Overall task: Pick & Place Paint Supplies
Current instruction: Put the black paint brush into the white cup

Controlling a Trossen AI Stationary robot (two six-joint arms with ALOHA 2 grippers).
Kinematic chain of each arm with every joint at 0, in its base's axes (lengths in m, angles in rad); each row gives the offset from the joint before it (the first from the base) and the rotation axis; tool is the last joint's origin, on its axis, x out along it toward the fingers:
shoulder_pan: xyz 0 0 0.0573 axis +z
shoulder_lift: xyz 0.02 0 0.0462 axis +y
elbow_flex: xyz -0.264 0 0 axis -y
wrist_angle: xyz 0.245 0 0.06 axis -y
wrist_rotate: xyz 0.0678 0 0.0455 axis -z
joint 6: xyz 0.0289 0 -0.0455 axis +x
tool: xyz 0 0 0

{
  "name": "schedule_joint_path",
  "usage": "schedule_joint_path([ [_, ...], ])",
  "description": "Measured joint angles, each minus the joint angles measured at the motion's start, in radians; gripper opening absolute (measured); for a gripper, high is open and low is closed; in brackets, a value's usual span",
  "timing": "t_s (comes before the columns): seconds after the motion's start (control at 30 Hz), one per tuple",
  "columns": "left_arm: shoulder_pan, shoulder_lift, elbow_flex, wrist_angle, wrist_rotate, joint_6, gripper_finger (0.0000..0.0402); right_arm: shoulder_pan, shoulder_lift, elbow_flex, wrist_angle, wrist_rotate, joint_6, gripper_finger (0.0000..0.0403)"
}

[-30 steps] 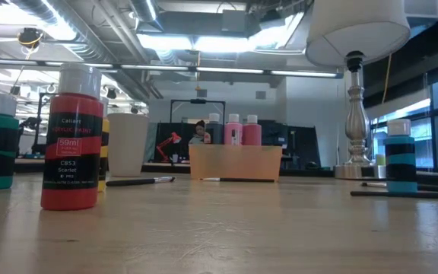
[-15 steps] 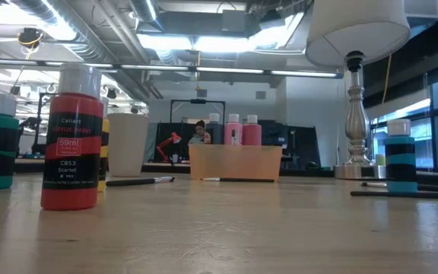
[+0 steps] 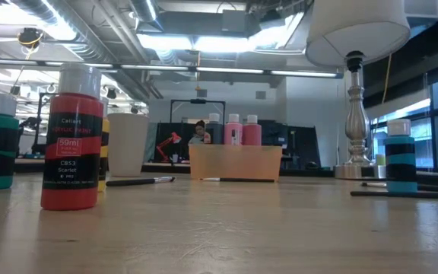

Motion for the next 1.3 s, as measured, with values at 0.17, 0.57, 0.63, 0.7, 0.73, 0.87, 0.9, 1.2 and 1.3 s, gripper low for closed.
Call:
schedule_joint_path([
  [0.17, -0.006, -0.021, 0.0, 0.001, -0.038, -0.01, 0.0194, 0.0, 0.0, 0.0, -0.005, -0.002, -0.014, 0.0],
  [0.57, 0.0, -0.015, 0.0, 0.003, -0.023, 0.024, 0.0166, -0.018, 0.0, 0.0, -0.001, -0.014, -0.041, 0.0],
  [0.63, 0.007, -0.015, 0.0, 0.003, -0.022, 0.025, 0.0166, -0.02, 0.0, 0.0, -0.001, -0.013, -0.041, 0.0],
  [0.7, 0.013, -0.015, 0.0, 0.003, -0.022, 0.025, 0.0164, -0.021, 0.0, 0.0, -0.001, -0.014, -0.041, 0.0],
  [0.73, 0.015, -0.015, 0.0, 0.002, -0.022, 0.025, 0.0161, -0.021, 0.0, 0.0, -0.001, -0.014, -0.041, 0.0],
  [0.87, 0.028, -0.015, 0.0, 0.003, -0.021, 0.043, 0.0151, -0.022, 0.0, 0.0, -0.001, -0.014, -0.045, 0.0],
  [0.9, 0.032, -0.015, 0.0, 0.002, -0.019, 0.043, 0.0149, -0.022, 0.0, 0.0, -0.001, -0.014, -0.045, 0.0],
  [1.2, 0.059, -0.007, 0.0, 0.001, 0.045, 0.059, 0.0112, -0.023, 0.0, 0.0, -0.001, -0.017, -0.052, 0.0],
  [1.3, 0.059, -0.001, 0.0, 0.002, 0.051, 0.067, 0.009, -0.026, 0.0, 0.0, -0.002, -0.031, -0.055, 0.0],
])
